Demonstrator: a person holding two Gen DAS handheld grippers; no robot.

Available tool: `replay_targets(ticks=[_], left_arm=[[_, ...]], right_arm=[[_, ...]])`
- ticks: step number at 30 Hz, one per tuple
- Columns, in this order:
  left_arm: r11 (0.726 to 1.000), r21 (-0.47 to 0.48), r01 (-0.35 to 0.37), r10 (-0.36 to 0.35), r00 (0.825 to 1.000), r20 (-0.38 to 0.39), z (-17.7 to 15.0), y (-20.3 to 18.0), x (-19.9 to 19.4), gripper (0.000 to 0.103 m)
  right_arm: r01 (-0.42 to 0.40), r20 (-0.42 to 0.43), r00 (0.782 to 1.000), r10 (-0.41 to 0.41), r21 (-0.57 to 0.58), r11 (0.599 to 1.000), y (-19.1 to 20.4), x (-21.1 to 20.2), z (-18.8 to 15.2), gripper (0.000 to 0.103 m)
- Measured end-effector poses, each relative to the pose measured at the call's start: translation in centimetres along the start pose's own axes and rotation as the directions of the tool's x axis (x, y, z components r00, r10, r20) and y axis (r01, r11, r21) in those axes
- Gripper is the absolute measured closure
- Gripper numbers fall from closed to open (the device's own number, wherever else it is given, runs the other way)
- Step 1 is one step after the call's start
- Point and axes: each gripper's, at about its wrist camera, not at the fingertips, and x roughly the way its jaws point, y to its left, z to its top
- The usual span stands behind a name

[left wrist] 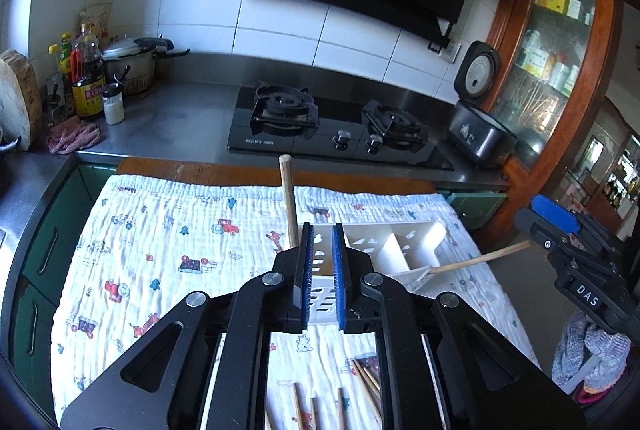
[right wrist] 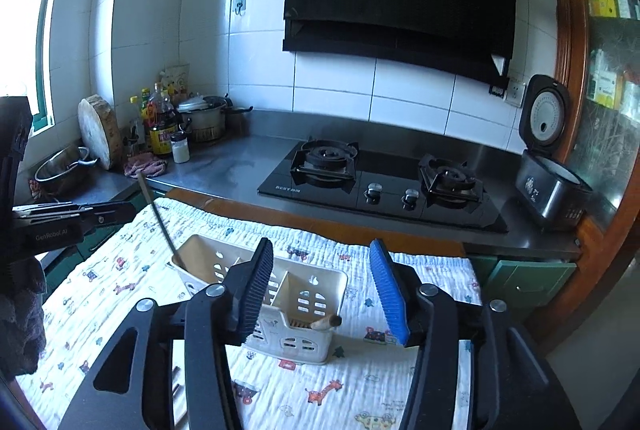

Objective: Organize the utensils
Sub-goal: 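Open the left tool in the holder while the right tool releases its chopstick, then withdraw both tools from the holder back toward the loose chopsticks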

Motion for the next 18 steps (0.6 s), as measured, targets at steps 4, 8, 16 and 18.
replay_targets(ticks=[4,8,16,18], left_arm=[[1.0,0.028,-0.012,0.01,0.998,0.054,-0.7,-0.9,-3.2,0.059],[0.999,0.034,-0.005,0.002,0.997,0.078,-2.2,-1.1,-6.3,0.058],[1.0,0.008,-0.018,0.018,0.995,0.094,-7.5,-0.1,-11.0,0.044],[0.999,0.007,-0.04,0.039,0.994,0.098,-9.2,0.1,-11.7,0.042]], right_arm=[[0.011,0.023,1.0,-0.01,-0.004,1.0,0.2,-2.5,-0.5,0.04],[-0.002,0.033,0.999,0.002,0.007,1.0,0.4,-5.1,-1.9,0.032],[-0.073,0.013,0.997,0.073,0.033,0.997,1.6,-9.0,-7.5,0.023],[-0.086,-0.009,0.996,0.086,0.03,0.996,2.3,-9.5,-9.4,0.023]])
